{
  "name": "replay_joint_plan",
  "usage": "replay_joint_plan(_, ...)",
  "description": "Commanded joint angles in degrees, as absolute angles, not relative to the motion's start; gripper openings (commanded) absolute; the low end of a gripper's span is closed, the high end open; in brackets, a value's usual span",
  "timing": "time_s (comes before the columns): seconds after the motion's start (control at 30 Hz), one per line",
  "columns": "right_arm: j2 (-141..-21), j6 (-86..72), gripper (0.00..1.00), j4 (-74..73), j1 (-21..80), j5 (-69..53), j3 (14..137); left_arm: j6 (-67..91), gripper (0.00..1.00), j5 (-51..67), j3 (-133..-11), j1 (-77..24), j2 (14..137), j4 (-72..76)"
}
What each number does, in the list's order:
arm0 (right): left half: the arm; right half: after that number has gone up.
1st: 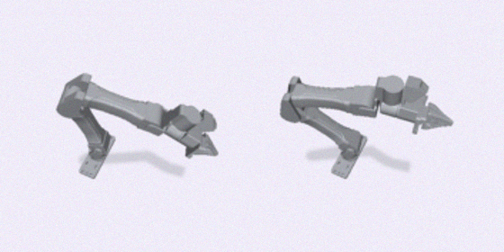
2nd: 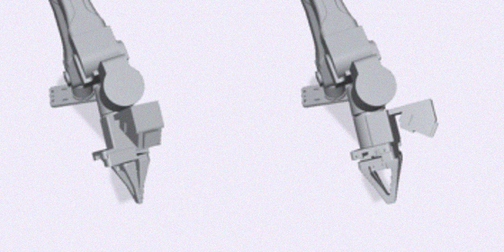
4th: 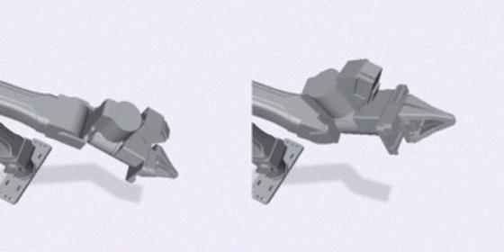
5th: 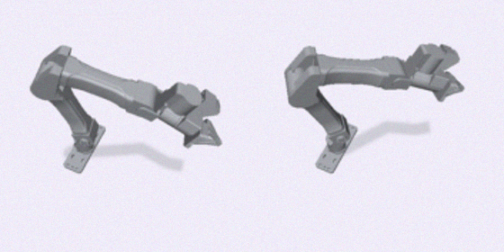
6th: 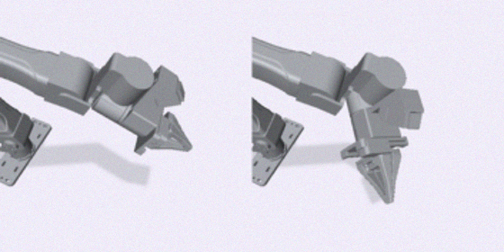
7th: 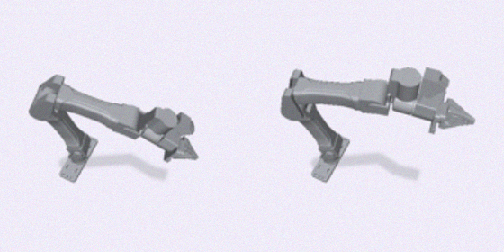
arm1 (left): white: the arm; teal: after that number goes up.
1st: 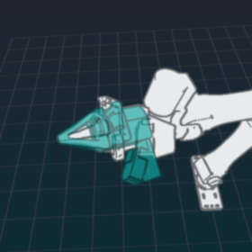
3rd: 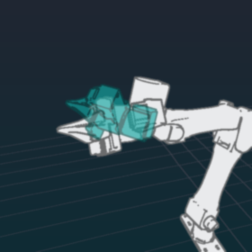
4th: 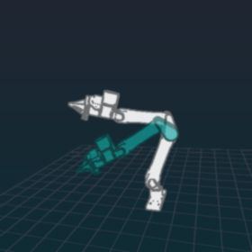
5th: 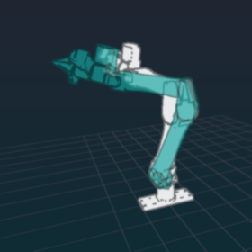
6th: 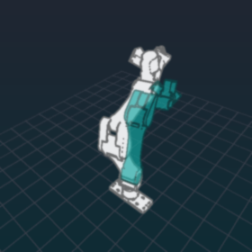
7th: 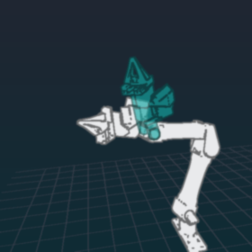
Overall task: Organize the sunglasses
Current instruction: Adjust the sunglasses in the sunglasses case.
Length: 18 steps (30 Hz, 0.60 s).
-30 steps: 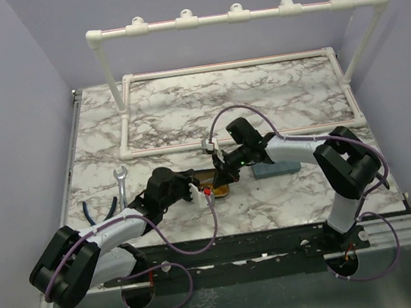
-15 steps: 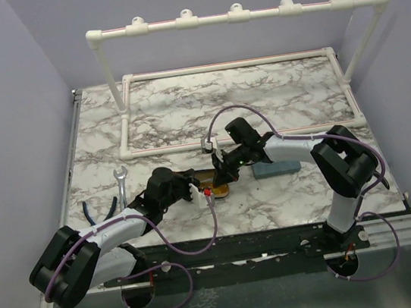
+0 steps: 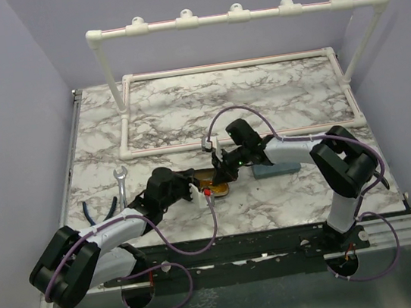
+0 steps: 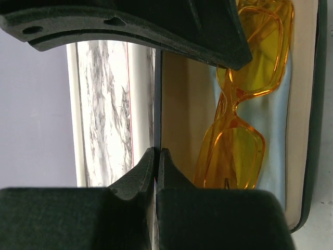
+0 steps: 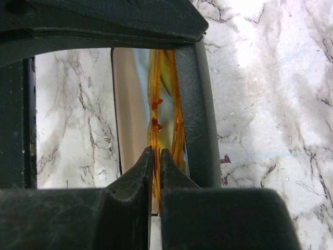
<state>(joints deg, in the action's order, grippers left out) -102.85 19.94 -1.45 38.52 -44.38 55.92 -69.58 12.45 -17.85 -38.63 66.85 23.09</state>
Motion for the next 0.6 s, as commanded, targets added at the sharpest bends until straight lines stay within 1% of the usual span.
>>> replay_joint_plan(0.0,-102.3,20.27,0.01,0.2,38.23,-44.23,55.32,-70.03,0.0,14.74,-17.22,-38.78,66.81,23.82)
replay_joint_plan(0.3,-101.37,29.18,0.01,-18.15,38.28,-52.46,60.2,-71.67,0.0,14.18,-16.81,-38.83,66.51,23.71)
replay_joint_plan(0.57,-101.67,28.92,0.01,-18.47,38.23,-55.06,61.07,-72.75,0.0,14.0,-16.11,-38.8,66.02,24.1)
